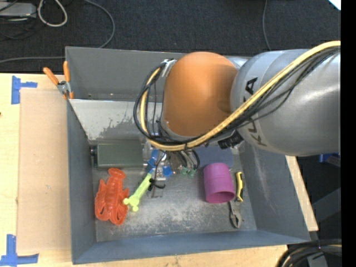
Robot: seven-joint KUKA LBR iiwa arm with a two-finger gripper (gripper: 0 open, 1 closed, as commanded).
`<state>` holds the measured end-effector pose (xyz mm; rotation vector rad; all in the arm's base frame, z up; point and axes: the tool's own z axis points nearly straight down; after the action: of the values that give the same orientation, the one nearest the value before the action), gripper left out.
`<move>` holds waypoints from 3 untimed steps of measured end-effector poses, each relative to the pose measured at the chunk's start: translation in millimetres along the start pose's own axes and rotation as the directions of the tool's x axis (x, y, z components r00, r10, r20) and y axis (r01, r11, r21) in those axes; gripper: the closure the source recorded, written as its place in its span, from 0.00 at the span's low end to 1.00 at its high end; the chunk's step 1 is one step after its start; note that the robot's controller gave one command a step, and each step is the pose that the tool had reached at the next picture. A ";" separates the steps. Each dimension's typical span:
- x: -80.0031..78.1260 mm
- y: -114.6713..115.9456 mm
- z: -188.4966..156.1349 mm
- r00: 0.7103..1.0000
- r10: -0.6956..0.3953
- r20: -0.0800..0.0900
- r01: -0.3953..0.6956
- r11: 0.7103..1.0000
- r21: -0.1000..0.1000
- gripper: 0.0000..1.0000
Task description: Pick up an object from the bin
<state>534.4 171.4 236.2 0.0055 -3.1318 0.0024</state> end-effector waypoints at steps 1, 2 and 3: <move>-1.7 -1.5 -4.6 1.000 0.006 0.008 -0.006 1.000 -0.001 0.00; -11.1 -13.7 72.1 0.973 -0.230 0.007 0.230 0.973 0.000 0.00; -2.6 -28.9 168.5 0.927 -0.375 0.004 0.375 0.927 0.001 0.00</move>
Offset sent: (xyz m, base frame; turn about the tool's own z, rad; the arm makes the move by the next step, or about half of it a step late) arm 0.0208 -0.0304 -0.1662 -0.5115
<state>535.5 142.2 67.7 0.6044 -3.0766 -0.0008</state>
